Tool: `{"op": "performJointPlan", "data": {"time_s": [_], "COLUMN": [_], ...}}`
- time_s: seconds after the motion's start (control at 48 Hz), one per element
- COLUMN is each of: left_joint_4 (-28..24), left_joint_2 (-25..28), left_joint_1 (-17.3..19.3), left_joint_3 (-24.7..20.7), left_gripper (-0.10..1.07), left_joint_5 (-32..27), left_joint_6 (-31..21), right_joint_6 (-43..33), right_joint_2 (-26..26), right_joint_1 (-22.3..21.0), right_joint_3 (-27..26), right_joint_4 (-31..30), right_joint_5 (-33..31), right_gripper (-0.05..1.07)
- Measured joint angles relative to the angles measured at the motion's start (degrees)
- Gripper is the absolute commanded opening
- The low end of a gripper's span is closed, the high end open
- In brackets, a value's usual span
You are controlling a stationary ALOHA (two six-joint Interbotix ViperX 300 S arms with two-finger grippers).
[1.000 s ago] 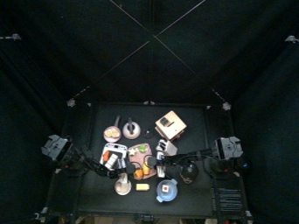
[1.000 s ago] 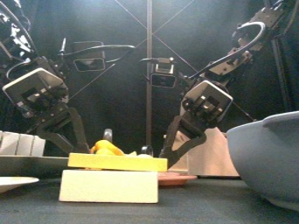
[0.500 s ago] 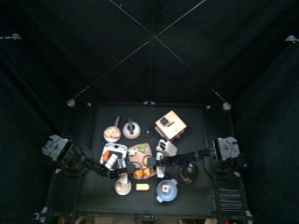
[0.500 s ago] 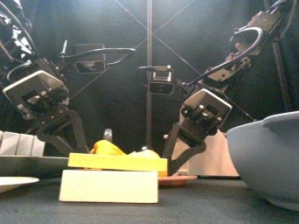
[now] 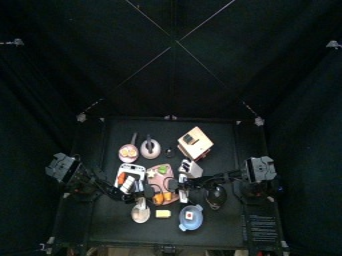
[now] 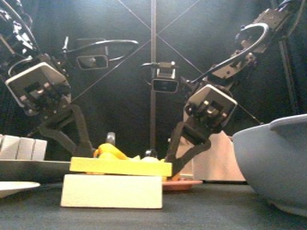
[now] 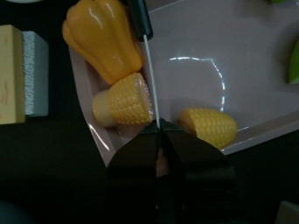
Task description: Cut corn
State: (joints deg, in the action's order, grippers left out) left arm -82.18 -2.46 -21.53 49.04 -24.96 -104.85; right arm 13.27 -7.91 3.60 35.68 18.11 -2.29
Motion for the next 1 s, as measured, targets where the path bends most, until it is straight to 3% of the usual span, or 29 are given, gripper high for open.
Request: {"op": "performJointPlan", "data": {"time_s": [0.146,0.458,0.688,1.0], "left_joint_4": [-0.4,-1.1,-1.1,-1.1], "left_joint_2": [-4.8,-15.0,-20.9,-21.3], "left_joint_1": [0.0,-0.2,-0.1,-0.1], "left_joint_3": [1.4,5.4,8.6,9.5], "left_gripper": [0.34,0.33,0.33,0.33], "left_joint_5": [-0.9,-2.1,-2.4,-2.4], "left_joint_6": [0.1,0.2,0.0,0.1], "right_joint_6": [0.0,0.0,0.0,0.1], "right_joint_2": [3.8,10.7,15.6,20.1], "right_joint_1": [-0.1,-0.3,0.1,0.6], "right_joint_3": [0.5,3.4,6.2,9.8], "right_joint_4": [-0.2,0.4,0.9,1.1], "right_joint_5": [-0.1,0.7,1.2,1.4], "right_gripper": [0.49,0.84,0.86,0.86]}}
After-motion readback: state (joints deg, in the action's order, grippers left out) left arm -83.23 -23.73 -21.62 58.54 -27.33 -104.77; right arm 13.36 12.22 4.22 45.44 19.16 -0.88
